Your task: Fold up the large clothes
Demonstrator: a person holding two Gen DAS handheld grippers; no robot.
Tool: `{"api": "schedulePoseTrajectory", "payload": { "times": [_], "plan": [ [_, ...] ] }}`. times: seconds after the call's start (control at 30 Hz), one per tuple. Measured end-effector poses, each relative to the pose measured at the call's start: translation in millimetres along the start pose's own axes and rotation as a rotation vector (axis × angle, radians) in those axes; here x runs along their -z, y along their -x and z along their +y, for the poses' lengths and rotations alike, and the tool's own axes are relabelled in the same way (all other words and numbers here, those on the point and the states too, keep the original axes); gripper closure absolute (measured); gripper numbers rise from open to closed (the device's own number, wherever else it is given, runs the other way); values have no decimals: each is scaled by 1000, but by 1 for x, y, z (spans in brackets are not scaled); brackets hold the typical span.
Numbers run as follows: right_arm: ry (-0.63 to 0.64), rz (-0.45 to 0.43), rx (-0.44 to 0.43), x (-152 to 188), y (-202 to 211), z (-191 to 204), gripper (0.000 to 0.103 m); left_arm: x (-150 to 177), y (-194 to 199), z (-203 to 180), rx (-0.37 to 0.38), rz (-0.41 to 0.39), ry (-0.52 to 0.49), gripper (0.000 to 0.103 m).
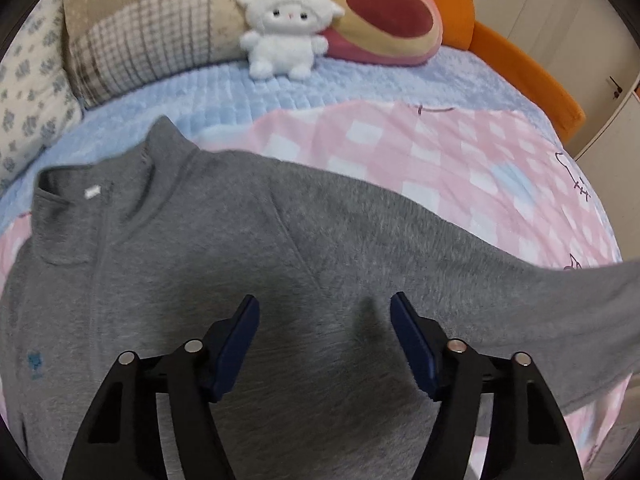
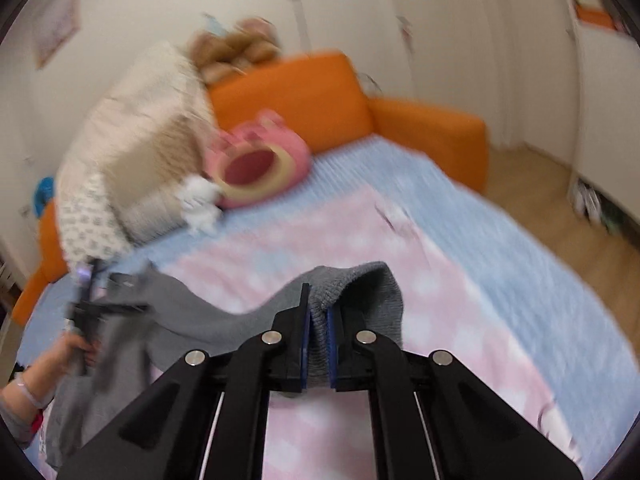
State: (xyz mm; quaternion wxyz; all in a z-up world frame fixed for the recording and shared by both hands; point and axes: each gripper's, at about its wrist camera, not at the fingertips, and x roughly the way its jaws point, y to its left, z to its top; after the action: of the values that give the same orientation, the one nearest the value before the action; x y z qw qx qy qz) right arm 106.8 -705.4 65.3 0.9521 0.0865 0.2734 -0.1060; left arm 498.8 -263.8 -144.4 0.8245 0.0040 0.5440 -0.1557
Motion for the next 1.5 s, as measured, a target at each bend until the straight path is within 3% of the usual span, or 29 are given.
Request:
{"api": "schedulePoseTrajectory", "payload": {
  "times": [0.07,0.13,0.2,0.27,0.4,0.63,0.8,0.97,1.03,1.17,1.3,1.47,1.5],
  "plan": [
    [85,-50,-56,-19,18,35,96,-2,-9,-1,81,33,39,49],
    [175,-102,-148,-34,42,81,96,-4,-15,-6,113,40,46,53],
    [250,-140,-253,-36,64,121,96,-5,-23,-15,126,53,24,64],
    [304,-150,-335,-31,76,151,96,-8,-30,-20,161,67,29,79],
    [445,-108,-529,12,95,216,96,-16,-36,-10,255,59,124,87],
    [644,39,-771,112,97,293,96,-26,-44,35,448,8,343,88],
    [778,240,-890,196,86,324,96,-29,-49,47,467,-4,347,90],
    [812,392,-914,260,64,323,96,-25,-41,59,450,13,268,86],
    [785,414,-930,271,59,323,96,-18,-30,67,450,2,232,82],
    [760,409,-959,271,58,323,96,-12,-10,83,485,-35,233,62],
    [759,405,-990,267,59,323,97,-12,-7,95,549,-46,306,56],
    [767,364,-985,267,58,333,97,-5,-6,118,547,-107,479,56],
    [758,370,-984,268,55,333,97,-3,-6,118,540,-106,474,56]
  ]
}}
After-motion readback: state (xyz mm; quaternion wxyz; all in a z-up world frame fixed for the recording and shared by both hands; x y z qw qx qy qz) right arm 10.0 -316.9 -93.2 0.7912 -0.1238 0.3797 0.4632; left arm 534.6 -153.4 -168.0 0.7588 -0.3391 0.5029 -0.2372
